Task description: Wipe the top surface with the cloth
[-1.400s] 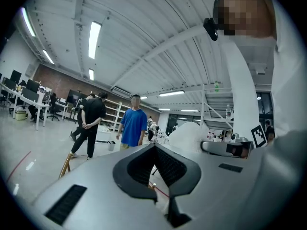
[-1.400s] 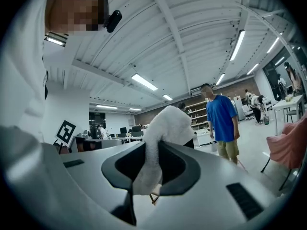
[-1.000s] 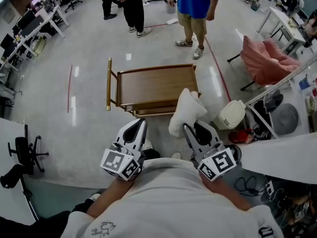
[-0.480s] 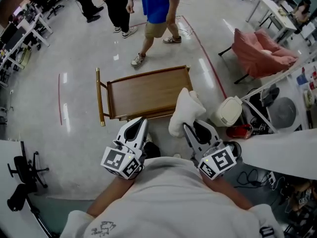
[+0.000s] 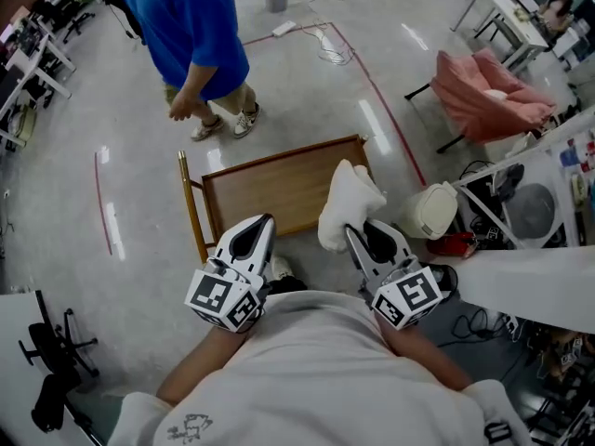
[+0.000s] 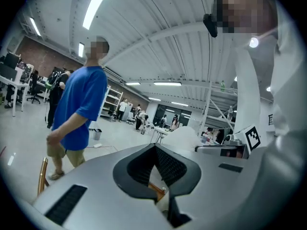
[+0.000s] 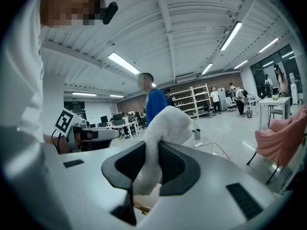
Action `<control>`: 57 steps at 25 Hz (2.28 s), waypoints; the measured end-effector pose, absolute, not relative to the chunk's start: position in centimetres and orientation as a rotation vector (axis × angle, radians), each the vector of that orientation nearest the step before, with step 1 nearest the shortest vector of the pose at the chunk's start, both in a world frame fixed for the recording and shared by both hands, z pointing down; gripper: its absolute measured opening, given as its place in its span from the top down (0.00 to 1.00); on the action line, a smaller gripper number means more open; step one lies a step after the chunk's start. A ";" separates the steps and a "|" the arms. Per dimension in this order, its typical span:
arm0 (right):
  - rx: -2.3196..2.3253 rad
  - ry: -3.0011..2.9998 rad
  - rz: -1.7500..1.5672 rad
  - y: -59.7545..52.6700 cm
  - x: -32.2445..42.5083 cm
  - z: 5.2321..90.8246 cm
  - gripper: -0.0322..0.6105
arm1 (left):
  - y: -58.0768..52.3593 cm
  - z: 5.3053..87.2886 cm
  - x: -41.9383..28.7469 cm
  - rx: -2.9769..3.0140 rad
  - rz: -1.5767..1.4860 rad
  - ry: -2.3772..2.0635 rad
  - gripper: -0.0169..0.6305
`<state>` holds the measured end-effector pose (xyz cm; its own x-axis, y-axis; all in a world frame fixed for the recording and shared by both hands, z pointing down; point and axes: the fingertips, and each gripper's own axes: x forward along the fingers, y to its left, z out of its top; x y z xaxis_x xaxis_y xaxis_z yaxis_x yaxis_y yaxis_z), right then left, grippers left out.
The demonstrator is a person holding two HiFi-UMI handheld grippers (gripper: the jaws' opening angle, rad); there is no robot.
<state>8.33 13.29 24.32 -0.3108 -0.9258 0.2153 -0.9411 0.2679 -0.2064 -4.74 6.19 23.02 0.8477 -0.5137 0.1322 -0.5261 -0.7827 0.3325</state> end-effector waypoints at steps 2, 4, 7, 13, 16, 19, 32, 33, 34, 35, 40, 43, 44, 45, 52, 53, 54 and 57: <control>1.816 -2.442 0.471 11.7 7.7 24.5 0.82 | 4.4 23.2 -5.4 2.665 0.059 -0.759 0.96; 1.815 -2.424 0.487 10.5 7.0 24.8 0.82 | 2.9 23.7 -5.9 2.669 0.083 -0.732 0.96; 1.807 -2.394 0.530 8.9 6.6 25.7 0.82 | 0.7 25.3 -6.5 2.664 0.131 -0.726 0.96; 1.783 -2.294 0.559 5.3 9.1 29.3 0.82 | -2.7 27.8 -5.5 2.616 0.171 -0.734 0.96; 1.761 -2.265 0.612 3.8 12.0 32.0 0.82 | -3.7 29.0 -4.0 2.596 0.206 -0.754 0.96; 1.723 -2.218 0.697 3.0 16.5 35.6 0.82 | -3.8 30.0 -2.2 2.560 0.245 -0.805 0.96; 1.427 -1.893 0.699 -4.9 30.6 53.9 0.82 | -8.5 36.2 0.4 2.368 0.342 -0.968 0.96; 1.407 -1.870 0.709 -5.4 31.0 55.6 0.82 | -8.5 36.9 0.2 2.355 0.353 -0.973 0.96; 1.389 -1.844 0.721 -5.8 31.2 57.3 0.82 | -8.6 37.6 -0.1 2.341 0.365 -0.979 0.96; 1.373 -1.818 0.732 -6.1 31.4 59.0 0.82 | -8.7 38.3 -0.5 2.328 0.375 -0.986 0.96; 1.316 -1.721 0.748 -7.8 31.1 64.2 0.82 | -9.3 41.7 -2.2 2.301 0.410 -0.991 0.96; 1.281 -1.695 0.770 -8.4 29.9 65.9 0.82 | -9.9 43.7 -3.0 2.282 0.429 -0.984 0.96; 1.268 -1.690 0.770 -8.6 29.5 66.4 0.82 | -10.0 44.3 -3.3 2.273 0.436 -0.985 0.96; 1.255 -1.686 0.770 -8.7 29.0 66.8 0.82 | -10.1 44.8 -3.7 2.265 0.440 -0.986 0.96; 1.198 -1.684 0.786 -9.8 25.5 68.8 0.82 | -10.1 48.3 -5.7 2.227 0.480 -0.983 0.96; 1.192 -1.690 0.787 -10.0 24.7 68.8 0.82 | -10.2 48.9 -6.0 2.218 0.483 -0.982 0.96; 1.183 -1.698 0.786 -10.3 23.8 68.8 0.82 | -10.3 49.4 -6.2 2.211 0.485 -0.981 0.96; 1.148 -1.729 0.781 -11.0 20.6 68.9 0.82 | -10.8 50.9 -7.0 2.192 0.492 -0.984 0.96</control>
<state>20.55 -11.02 68.94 -0.1729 -0.3656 0.9146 -0.9280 0.3715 -0.0269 -7.00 -10.82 50.87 0.6434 -0.5077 0.5730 -0.7630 -0.4865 0.4257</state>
